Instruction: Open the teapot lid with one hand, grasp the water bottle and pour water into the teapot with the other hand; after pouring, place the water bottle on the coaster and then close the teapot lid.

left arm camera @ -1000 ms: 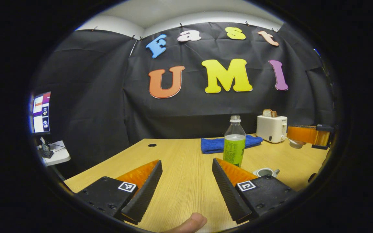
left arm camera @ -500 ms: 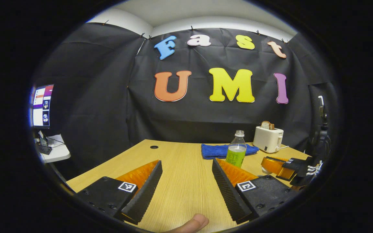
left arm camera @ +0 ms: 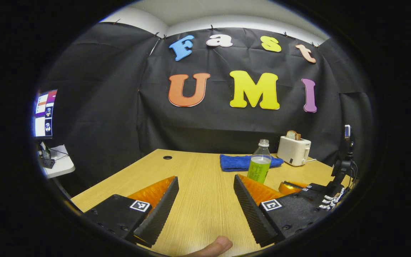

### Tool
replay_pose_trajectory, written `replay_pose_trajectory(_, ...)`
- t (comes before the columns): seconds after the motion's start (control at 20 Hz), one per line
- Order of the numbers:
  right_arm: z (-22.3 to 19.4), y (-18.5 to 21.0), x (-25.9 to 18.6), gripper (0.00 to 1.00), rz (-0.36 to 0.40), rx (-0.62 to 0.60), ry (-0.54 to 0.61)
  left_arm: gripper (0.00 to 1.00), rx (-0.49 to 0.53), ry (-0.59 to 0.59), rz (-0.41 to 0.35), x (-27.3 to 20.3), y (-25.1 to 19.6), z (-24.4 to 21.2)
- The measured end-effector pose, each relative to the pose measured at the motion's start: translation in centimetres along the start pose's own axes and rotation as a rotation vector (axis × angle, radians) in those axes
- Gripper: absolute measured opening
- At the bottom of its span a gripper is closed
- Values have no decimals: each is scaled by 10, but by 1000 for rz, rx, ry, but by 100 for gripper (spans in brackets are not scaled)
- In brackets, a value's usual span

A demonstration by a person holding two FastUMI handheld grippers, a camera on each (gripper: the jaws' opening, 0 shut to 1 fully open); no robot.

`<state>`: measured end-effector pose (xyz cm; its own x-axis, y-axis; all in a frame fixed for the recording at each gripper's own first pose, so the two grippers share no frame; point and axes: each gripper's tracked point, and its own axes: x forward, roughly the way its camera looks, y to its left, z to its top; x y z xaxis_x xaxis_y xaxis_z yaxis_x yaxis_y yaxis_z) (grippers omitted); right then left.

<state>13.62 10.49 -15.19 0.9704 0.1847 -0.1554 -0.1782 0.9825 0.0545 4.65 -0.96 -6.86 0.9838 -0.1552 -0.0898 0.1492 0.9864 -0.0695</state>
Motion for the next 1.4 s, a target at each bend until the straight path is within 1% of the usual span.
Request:
replay_pose_trajectory(0.05,-6,0,3,0,-2,14,4,97,0,0,-4,-1,-1,-1)
replay_pose_trajectory(0.25,-4,-1,2,1,6,36,19,97,9,8,-22,1,-7,-2)
replay_pose_trajectory(0.4,0,0,2,5,6,33,32,97,18,19,-25,0,-10,-6)
replay_pose_trajectory(0.5,11,2,-4,17,4,44,17,97,19,8,-8,-1,-5,-2)
replay_pose_trajectory(0.65,41,0,-24,28,-15,35,-53,97,4,-6,-16,-4,-9,4)
replay_pose_trajectory(0.7,50,2,-30,31,-9,28,-67,97,7,-14,-11,-7,-6,8)
replay_pose_trajectory(0.75,60,1,-41,54,-20,18,-86,97,14,-21,-6,-9,-5,11)
replay_pose_trajectory(0.8,72,0,-50,46,-25,12,-107,97,20,-30,-1,-11,-3,14)
replay_pose_trajectory(0.85,83,3,-60,58,-21,2,-127,97,25,-39,6,-14,-2,18)
replay_pose_trajectory(0.9,92,5,-70,67,-16,-14,-143,97,26,-50,14,-15,0,22)
replay_pose_trajectory(0.95,102,5,-80,81,-16,-38,-157,97,20,-62,27,-17,2,26)
replay_pose_trajectory(1.0,110,0,-91,85,-38,-61,-167,97,13,-61,32,-17,3,27)
replay_pose_trajectory(1.05,116,-1,-102,92,-43,-82,-181,97,7,-48,28,-17,1,24)
replay_pose_trajectory(1.1,123,-3,-112,94,-52,-101,-190,97,8,-31,21,-17,-4,19)
replay_pose_trajectory(1.2,128,-17,-132,96,-105,-128,-182,97,20,-17,36,-19,-2,17)
replay_pose_trajectory(1.3,132,-33,-151,95,-155,-138,-181,97,30,-15,49,-19,-2,17)
replay_pose_trajectory(1.4,135,-46,-167,95,-173,-130,-193,97,21,-1,34,-23,-10,15)
